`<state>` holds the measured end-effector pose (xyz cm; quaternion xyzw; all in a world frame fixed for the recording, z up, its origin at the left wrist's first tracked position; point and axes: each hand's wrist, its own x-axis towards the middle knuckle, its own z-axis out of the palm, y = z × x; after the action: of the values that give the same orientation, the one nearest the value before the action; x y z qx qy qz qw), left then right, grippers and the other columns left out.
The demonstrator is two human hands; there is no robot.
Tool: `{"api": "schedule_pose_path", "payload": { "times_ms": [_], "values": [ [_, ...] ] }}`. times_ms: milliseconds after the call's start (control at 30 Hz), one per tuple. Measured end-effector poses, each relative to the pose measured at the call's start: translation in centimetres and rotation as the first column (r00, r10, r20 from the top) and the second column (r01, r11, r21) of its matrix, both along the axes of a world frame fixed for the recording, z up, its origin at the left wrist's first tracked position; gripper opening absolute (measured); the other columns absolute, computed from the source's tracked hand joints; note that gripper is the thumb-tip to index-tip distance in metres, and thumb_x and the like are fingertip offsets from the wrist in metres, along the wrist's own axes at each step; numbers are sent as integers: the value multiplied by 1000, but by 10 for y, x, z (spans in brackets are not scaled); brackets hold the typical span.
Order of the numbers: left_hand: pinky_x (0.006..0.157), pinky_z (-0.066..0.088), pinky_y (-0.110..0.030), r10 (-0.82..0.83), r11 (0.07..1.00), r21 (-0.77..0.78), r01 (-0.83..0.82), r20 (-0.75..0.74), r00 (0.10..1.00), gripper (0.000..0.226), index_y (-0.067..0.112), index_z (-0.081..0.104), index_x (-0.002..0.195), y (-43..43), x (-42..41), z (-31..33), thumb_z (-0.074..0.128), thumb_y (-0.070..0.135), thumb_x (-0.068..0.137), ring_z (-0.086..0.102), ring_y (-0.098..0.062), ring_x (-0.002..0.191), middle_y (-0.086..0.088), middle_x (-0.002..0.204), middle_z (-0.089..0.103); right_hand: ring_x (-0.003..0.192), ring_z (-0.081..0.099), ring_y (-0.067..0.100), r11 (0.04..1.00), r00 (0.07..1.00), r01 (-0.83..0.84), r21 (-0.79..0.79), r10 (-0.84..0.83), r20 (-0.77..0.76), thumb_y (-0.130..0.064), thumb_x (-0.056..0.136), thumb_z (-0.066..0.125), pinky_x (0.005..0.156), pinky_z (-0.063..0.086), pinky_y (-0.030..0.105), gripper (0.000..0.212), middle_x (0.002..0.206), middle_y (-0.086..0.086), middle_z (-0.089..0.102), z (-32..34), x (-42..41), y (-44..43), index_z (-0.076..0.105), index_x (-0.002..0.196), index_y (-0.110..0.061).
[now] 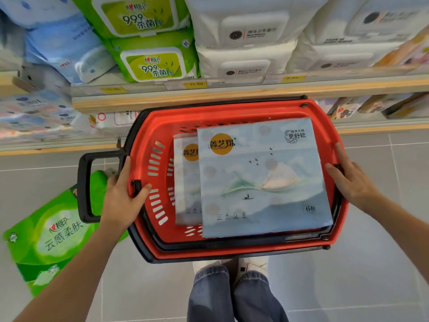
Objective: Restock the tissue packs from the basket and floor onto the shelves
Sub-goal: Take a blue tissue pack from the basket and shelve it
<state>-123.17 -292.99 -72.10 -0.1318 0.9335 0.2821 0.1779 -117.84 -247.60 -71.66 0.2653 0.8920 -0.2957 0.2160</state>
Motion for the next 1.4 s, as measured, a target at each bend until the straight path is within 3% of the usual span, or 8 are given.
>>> {"api": "schedule_pose_path", "payload": {
  "times_ms": [133,200,400,733,1067,1167,1300,1400],
  "values": [
    [115,18,-47,-32,999,12,31,81,996,86,33,10,148,7,-2,18,65,33,82,9,-31,144,-22,153,14,124,38,37,996,996,76,50,-79,42,-66,67,25,102,31,43,87,128,27,45,19,19,-11,21,145,-28],
    [114,20,-46,-58,998,25,57,43,997,84,32,14,147,15,1,32,66,28,82,14,-33,143,-21,152,16,129,34,36,992,990,113,61,-118,82,-65,65,27,104,30,43,92,135,28,39,34,25,-21,28,143,-18],
    [109,29,-39,-114,986,134,104,67,991,65,21,39,140,50,25,65,67,22,81,33,-31,135,-18,145,34,128,37,38,995,994,91,47,-94,56,-30,88,53,104,33,43,63,141,24,34,78,32,-50,29,142,-10],
    [101,34,-33,-222,951,242,190,110,969,67,27,30,143,82,39,105,63,21,85,42,-22,127,0,131,49,129,40,30,993,989,-111,31,107,104,-33,86,57,100,41,41,68,147,12,32,122,35,-73,24,144,-18],
    [100,34,-29,-299,937,235,258,159,941,72,31,24,145,129,37,104,63,35,84,36,-22,131,-9,138,42,135,34,29,906,908,-418,69,414,69,-41,87,52,100,42,42,73,153,7,21,126,15,-62,13,146,-27],
    [102,37,-35,-238,957,210,200,175,955,74,29,27,144,145,37,100,66,37,81,40,-24,128,-15,138,42,132,37,30,855,859,-512,87,507,72,-42,86,52,98,43,40,75,153,8,22,121,14,-44,11,146,-27],
    [93,32,-25,-154,969,215,119,155,976,76,24,30,143,167,34,97,69,35,79,44,-19,123,-11,137,44,129,40,31,830,833,-553,75,549,62,-43,83,55,96,45,40,78,151,9,23,109,8,-20,12,146,-26],
    [103,30,-32,-135,977,188,103,163,977,77,27,29,144,173,25,87,69,38,79,34,-24,134,-11,145,34,126,42,31,851,852,-523,35,523,17,-42,80,58,89,49,40,80,149,9,26,94,-4,-11,14,145,-26]
  ]
}}
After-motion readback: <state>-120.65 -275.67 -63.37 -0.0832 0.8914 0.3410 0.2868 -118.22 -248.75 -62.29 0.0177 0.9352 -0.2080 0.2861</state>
